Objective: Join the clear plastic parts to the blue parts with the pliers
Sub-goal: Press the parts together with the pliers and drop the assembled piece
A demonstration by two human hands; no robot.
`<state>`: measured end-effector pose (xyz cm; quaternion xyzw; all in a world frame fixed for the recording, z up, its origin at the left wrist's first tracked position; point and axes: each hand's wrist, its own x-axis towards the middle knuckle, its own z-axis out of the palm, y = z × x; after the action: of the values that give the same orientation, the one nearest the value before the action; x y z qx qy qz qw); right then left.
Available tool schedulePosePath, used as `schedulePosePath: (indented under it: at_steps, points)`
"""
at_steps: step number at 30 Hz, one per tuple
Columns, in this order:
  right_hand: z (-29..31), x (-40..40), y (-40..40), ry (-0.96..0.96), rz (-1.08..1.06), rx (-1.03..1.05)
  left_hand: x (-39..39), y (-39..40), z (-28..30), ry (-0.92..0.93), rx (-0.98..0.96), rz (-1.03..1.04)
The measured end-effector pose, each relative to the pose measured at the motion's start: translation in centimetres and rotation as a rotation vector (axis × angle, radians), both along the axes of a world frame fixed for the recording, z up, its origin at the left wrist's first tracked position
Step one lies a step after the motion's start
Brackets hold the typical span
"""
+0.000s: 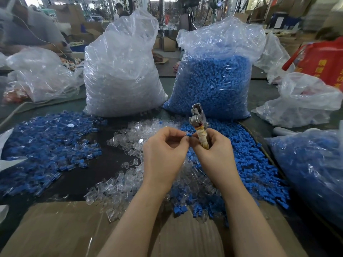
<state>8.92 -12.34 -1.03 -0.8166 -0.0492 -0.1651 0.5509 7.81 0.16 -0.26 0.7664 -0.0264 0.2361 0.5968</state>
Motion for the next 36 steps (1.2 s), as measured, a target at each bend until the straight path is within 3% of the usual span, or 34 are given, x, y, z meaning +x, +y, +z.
schedulePosePath:
  at_steps: [14,21,25,36]
  points:
    - [0.4,-0.1,-0.3,0.01,0.064,-0.014,0.3,0.2,-0.4,-0.017,0.002,0.003]
    - [0.3,0.0,-1.2,0.068,0.101,-0.015,0.5,0.6,0.2,0.07,-0.311,-0.097]
    - [0.4,-0.1,-1.5,0.108,0.144,-0.117,0.4,0.7,0.4,0.06,-0.432,-0.139]
    - [0.8,-0.5,-1.4,0.181,0.276,-0.19,0.4,1.2,0.6,0.017,-0.381,-0.157]
